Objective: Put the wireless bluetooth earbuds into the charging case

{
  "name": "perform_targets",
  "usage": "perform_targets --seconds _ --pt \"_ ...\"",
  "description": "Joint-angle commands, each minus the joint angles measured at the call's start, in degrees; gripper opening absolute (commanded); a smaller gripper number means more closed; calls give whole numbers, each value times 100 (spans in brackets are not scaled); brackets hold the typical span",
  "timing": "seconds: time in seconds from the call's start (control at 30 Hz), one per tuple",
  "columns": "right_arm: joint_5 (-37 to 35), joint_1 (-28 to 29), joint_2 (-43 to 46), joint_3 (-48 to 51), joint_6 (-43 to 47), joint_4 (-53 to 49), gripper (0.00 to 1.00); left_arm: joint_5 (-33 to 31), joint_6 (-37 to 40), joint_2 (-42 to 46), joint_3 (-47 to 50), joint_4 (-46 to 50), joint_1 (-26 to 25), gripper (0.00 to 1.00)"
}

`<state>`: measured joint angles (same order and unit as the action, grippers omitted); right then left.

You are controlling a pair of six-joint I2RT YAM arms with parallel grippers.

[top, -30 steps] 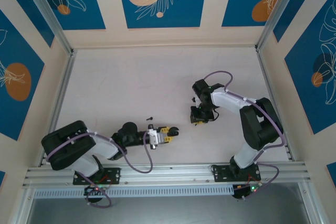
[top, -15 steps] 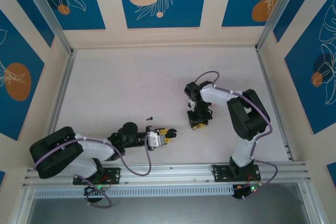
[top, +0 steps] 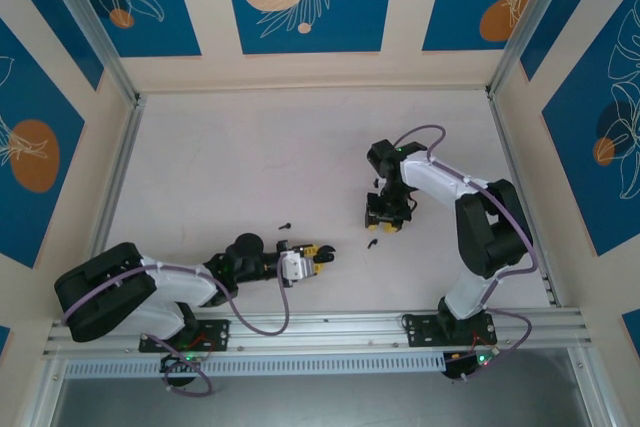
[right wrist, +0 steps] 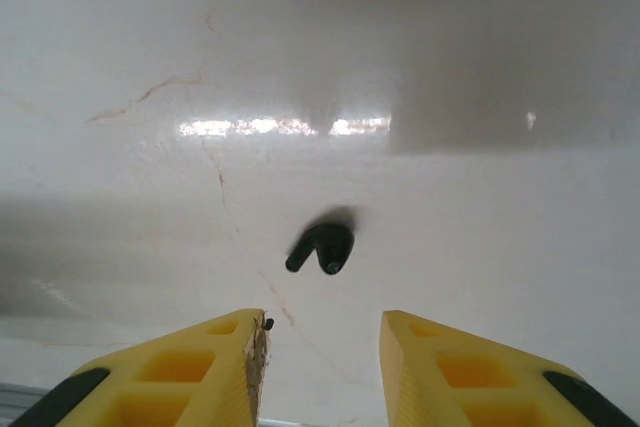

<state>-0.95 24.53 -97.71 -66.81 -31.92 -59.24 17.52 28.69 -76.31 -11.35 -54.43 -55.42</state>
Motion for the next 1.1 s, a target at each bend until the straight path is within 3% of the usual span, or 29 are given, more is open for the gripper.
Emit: perform_targets --seconds 0.0,0.7,1.07 --pt "609 16 131 234 -717 130 36 -13 32 125 -62 78 -85 24" --pt "556 25 -641 467 -754 501 33 -47 -12 134 -133 271 -83 24" --pt "386 16 -767 475 -662 633 25 -65 -30 160 -185 403 -83 24"
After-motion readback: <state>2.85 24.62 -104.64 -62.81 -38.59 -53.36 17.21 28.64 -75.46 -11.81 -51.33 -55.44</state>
